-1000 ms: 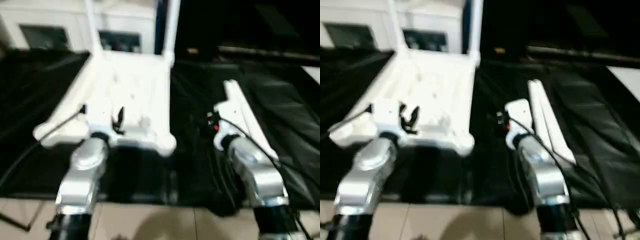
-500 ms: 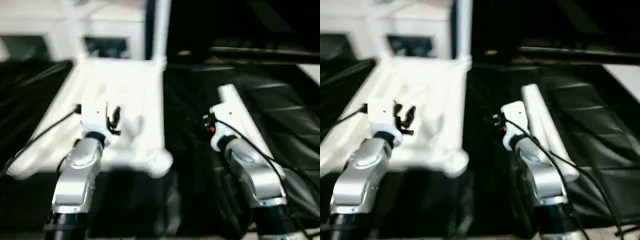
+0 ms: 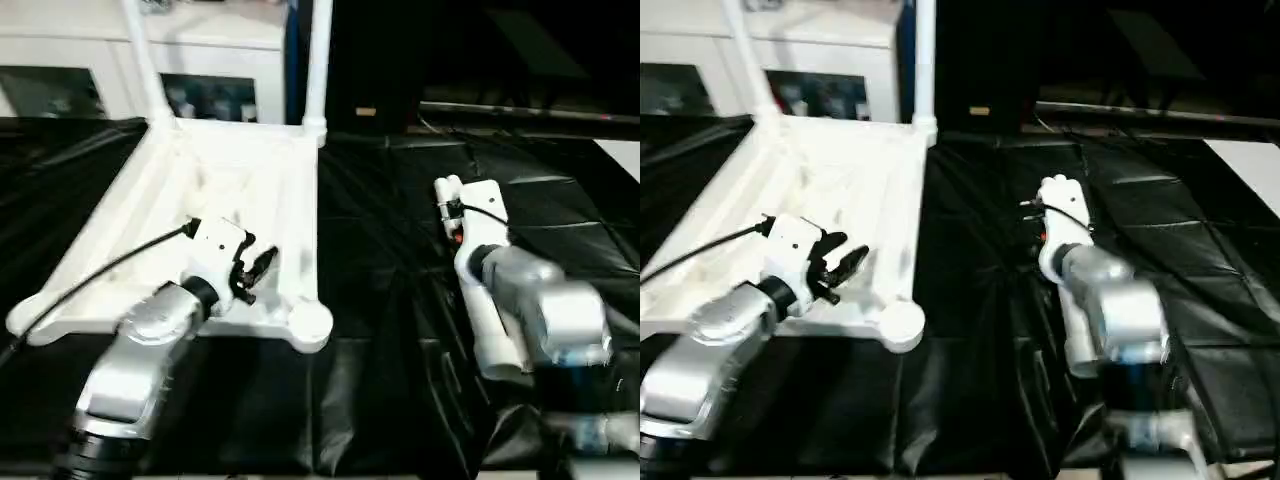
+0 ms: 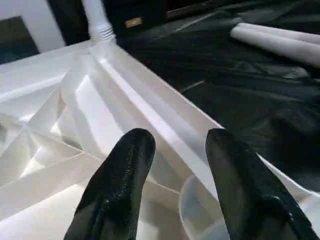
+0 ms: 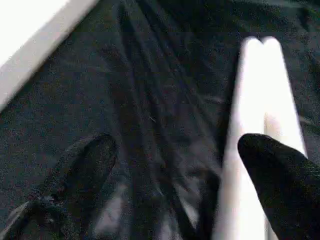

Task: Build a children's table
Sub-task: Rotate table base, then pick table leg

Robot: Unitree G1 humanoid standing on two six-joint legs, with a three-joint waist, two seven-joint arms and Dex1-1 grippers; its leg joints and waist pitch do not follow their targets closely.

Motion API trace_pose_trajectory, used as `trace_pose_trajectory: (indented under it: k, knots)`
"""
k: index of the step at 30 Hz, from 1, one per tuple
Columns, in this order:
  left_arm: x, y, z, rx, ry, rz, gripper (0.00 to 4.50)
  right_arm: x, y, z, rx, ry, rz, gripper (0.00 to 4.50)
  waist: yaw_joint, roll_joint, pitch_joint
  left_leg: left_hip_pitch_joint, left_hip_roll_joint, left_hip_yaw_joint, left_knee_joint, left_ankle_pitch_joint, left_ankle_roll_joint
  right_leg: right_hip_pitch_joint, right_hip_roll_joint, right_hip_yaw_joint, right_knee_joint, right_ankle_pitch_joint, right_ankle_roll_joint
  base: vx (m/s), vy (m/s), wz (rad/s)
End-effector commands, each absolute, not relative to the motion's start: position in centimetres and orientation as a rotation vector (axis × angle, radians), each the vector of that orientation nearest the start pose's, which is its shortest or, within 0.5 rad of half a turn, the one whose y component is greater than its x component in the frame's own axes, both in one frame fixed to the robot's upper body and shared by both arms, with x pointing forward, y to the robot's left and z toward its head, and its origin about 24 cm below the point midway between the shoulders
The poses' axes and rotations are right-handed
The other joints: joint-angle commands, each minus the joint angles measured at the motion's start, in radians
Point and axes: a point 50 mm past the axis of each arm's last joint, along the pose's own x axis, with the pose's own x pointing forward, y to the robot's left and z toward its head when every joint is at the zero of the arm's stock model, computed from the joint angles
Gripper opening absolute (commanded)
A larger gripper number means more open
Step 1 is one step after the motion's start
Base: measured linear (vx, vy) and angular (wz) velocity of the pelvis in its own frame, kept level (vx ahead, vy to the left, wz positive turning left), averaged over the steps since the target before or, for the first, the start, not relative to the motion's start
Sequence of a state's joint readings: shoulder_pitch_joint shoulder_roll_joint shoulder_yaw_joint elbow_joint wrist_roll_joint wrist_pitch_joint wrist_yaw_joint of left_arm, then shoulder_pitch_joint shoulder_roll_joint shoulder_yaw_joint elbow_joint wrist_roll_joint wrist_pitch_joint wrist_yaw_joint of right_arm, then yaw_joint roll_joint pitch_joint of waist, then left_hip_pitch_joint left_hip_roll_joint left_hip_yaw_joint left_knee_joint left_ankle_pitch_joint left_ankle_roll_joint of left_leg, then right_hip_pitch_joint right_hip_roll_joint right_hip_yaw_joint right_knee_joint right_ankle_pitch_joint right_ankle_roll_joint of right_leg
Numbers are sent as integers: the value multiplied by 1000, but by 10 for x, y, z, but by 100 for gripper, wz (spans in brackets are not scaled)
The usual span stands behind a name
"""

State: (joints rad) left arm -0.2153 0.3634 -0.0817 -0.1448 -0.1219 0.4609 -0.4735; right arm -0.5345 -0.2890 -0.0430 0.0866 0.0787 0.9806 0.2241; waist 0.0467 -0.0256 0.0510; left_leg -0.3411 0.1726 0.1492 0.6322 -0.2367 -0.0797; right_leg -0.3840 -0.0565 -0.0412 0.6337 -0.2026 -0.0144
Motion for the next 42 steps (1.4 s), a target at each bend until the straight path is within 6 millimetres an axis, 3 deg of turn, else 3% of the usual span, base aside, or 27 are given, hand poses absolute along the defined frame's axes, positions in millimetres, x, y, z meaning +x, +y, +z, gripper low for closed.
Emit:
trace_pose_trajectory:
  k: [1, 6, 8, 16, 24, 26, 28, 29, 35, 36, 39, 42]
  knots:
    - [282, 152, 96, 240, 168, -624, 221, 329, -192, 98, -128, 589, 106, 446, -1, 9, -43, 8, 39, -10, -97, -213, -48, 33, -71, 47, -87, -322, -156, 0, 0, 0]
    - [270, 148, 105, 282, 198, -833, 221, 329, -200, 99, -111, 698, 54, 446, 1, 8, -46, 3, 38, -9, -96, -176, -54, 31, -72, 49, -83, -288, -150, 0, 0, 0]
    - [263, 145, 110, 286, 221, -924, 221, 324, -203, 94, -57, 768, 55, 446, 2, 7, -51, -2, 36, -6, -94, -131, -50, 37, -70, 49, -76, -238, -159, 0, 0, 0]
    - [261, 141, 115, 288, 230, -970, 221, 307, -206, 75, 56, 933, 82, 446, 12, 11, -60, -11, 35, -2, -91, -23, -35, 44, -65, 48, -63, -63, -190, 0, 0, 0]
    - [260, 139, 117, 295, 236, -986, 221, 300, -198, 66, 156, 1000, 129, 446, 12, 10, -55, -7, 37, -1, -96, -80, -50, 39, -67, 49, -72, -143, -184, 0, 0, 0]
    - [260, 138, 117, 294, 238, -989, 221, 299, -196, 64, 191, 1009, 139, 419, 13, 5, -54, -9, 37, -1, -97, -86, -48, 40, -67, 49, -73, -164, -177, 0, 0, 0]
    - [258, 137, 118, 268, 252, -1011, 221, 299, -197, 61, 196, 1014, 133, 397, 14, 7, -54, -8, 39, -1, -97, -86, -50, 37, -68, 48, -74, -177, -174, 0, 0, 0]
    - [258, 136, 118, 263, 255, -1015, 248, 299, -197, 61, 197, 1015, 132, 397, 14, 8, -54, -7, 38, 0, -97, -86, -55, 36, -68, 49, -73, -182, -174, 0, 0, 0]
    - [249, 131, 118, 240, 294, -1123, 290, 298, -199, 57, 203, 1026, 119, 352, 16, 4, -51, -9, 36, -1, -99, -98, -57, 34, -68, 48, -78, -228, -155, 0, 0, 0]
    - [249, 131, 118, 248, 298, -1125, 300, 298, -200, 57, 206, 1026, 116, 329, 15, 5, -51, -9, 37, -1, -99, -95, -57, 34, -68, 49, -78, -228, -150, 0, 0, 0]
    - [250, 130, 117, 270, 308, -1135, 328, 299, -200, 54, 224, 1023, 107, 314, 14, 12, -52, -8, 36, -1, -99, -99, -63, 33, -67, 49, -78, -226, -147, 0, 0, 0]
    - [249, 130, 117, 271, 313, -1141, 350, 298, -199, 53, 237, 1023, 107, 282, 12, 12, -51, -8, 36, -1, -100, -112, -68, 33, -66, 48, -80, -228, -148, 0, 0, 0]
